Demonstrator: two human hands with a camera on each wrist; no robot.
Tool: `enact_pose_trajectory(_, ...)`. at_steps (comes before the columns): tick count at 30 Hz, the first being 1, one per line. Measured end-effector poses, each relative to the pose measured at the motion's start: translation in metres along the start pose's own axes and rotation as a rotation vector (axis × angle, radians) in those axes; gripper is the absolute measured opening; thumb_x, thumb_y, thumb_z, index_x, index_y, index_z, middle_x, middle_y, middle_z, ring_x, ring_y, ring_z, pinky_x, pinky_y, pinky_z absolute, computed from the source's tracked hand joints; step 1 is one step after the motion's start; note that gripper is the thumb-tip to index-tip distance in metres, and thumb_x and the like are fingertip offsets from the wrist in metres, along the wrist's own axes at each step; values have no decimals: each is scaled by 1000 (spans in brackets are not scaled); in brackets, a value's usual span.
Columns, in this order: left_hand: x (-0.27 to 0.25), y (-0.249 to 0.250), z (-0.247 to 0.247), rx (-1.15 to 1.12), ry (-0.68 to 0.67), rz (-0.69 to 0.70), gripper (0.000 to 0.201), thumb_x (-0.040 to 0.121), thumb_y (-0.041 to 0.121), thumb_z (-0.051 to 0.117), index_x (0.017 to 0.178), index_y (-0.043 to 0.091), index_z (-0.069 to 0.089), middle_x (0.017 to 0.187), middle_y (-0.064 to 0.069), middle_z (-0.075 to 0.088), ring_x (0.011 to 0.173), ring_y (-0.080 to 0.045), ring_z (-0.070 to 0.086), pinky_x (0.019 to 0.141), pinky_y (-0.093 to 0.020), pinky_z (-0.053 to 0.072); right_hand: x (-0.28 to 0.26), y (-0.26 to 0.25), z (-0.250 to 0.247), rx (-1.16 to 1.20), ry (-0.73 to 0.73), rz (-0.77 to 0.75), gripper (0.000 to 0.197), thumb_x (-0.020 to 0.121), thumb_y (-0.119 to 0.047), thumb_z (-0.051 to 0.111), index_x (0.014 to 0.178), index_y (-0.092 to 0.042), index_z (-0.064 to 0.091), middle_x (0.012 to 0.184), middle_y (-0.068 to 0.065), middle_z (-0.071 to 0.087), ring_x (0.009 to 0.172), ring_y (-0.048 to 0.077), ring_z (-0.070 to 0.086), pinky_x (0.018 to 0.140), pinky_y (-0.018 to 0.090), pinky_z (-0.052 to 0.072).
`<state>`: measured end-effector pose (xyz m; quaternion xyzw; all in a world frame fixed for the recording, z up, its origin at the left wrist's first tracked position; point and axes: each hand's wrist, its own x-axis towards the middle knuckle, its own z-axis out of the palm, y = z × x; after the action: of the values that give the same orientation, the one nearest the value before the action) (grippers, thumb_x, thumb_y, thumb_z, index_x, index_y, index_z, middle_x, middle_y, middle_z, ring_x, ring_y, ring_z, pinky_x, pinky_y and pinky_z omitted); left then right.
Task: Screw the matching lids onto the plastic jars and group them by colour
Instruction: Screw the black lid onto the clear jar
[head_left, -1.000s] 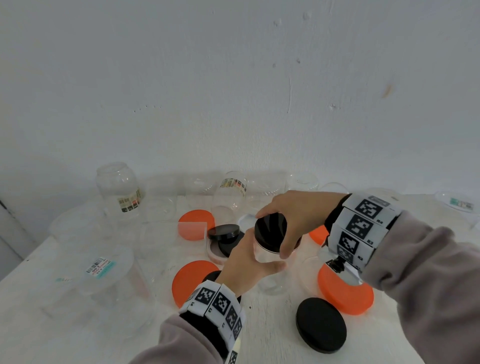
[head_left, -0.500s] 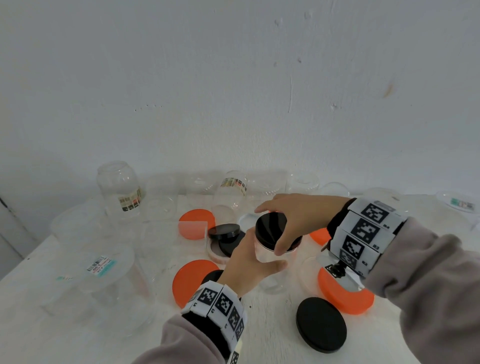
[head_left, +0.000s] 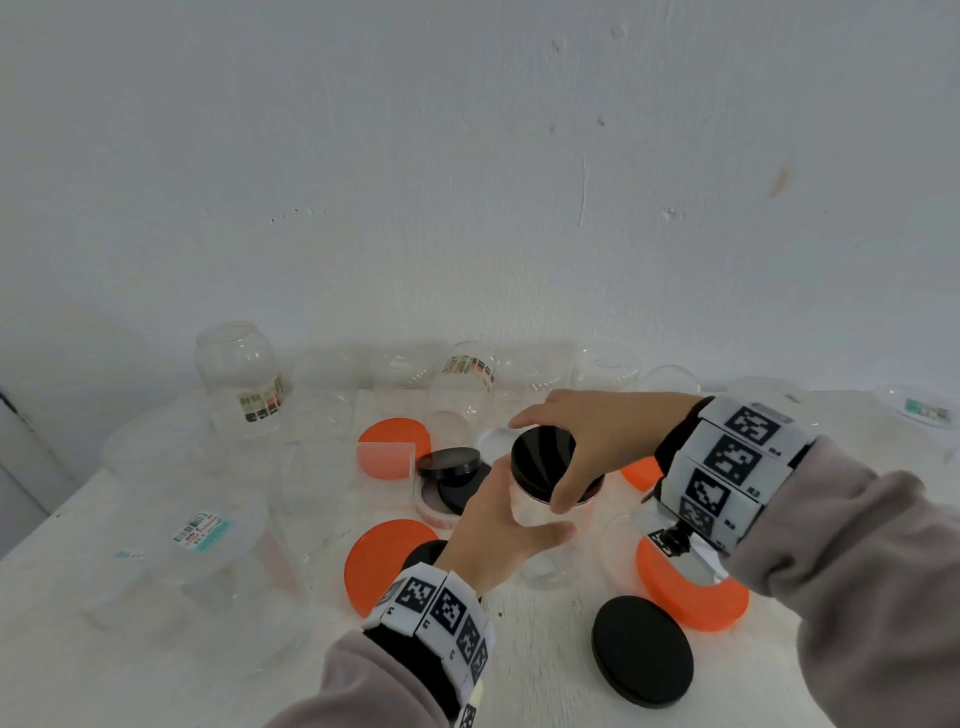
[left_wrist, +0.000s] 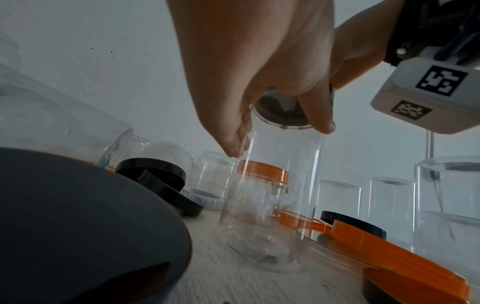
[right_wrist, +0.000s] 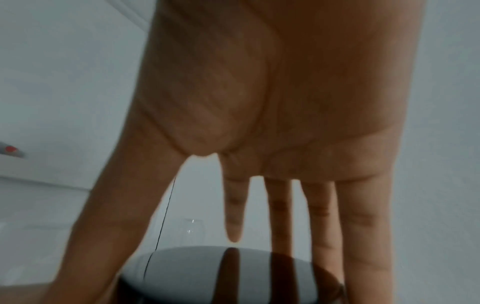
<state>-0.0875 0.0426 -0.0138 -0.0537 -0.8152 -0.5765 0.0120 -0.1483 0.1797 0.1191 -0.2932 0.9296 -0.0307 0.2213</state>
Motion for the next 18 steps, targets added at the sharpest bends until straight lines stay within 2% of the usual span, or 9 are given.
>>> enact_pose_trajectory(2,0,0,1,-5,3,1,79,72,33,83,138,29,38,129,17,54,123,1,47,103,-22,37,0,0,-3,-17,1,-36,87,67,-46,81,141,-41,35,130,-12,39,121,12,38,102,36,42)
enact_pose_trajectory(4,0,0,1,3,10,0,81,71,34,83,139,30,37,130,17,53,124,1,46,104,-23,37,1,0,-3,-29,44,-55,83,65,-50,81,138,-39,42,124,-14,43,114,9,40,98,33,43)
enact_pose_trajectory(7,0,-1,0,14,11,-5,79,71,36,83,136,30,40,127,16,56,121,-1,50,104,-28,41,4,0,2,-41,133,-27,74,62,-63,76,125,-31,53,102,-17,50,95,8,50,77,25,46)
enact_pose_trajectory(9,0,0,0,21,9,-12,76,70,38,83,133,30,41,125,17,57,119,0,51,102,-28,42,6,-3,8,-71,203,18,69,61,-72,71,109,-24,55,91,-12,53,82,8,53,61,23,41)
enact_pose_trajectory(10,0,0,-1,22,9,-14,75,70,38,83,132,30,41,124,18,56,119,1,50,101,-26,42,7,-3,10,-82,215,33,69,62,-74,69,106,-22,54,90,-9,53,79,9,53,58,23,38)
enact_pose_trajectory(12,0,0,-1,24,7,-9,75,71,37,83,133,29,41,125,18,56,119,1,50,100,-23,41,8,-4,8,-70,161,51,71,63,-72,69,111,-23,51,98,-6,54,84,11,54,64,25,43)
enact_pose_trajectory(13,0,0,-1,26,5,-6,75,72,36,82,134,29,41,125,17,56,118,1,50,100,-23,40,7,-3,5,-61,94,53,75,63,-68,72,121,-26,48,108,-6,51,93,13,54,73,28,48)
enact_pose_trajectory(15,0,0,-1,24,10,-2,75,72,33,82,134,29,41,124,17,56,118,1,50,100,-22,40,4,-2,-1,-77,-38,33,89,65,-55,78,139,-36,34,125,-8,41,113,16,46,94,37,48)
enact_pose_trajectory(18,0,0,0,27,21,-7,77,71,33,83,135,29,40,125,17,56,118,1,50,100,-21,40,2,-3,-6,-86,-35,-25,92,66,-45,81,143,-40,33,126,-13,38,120,13,39,100,37,44)
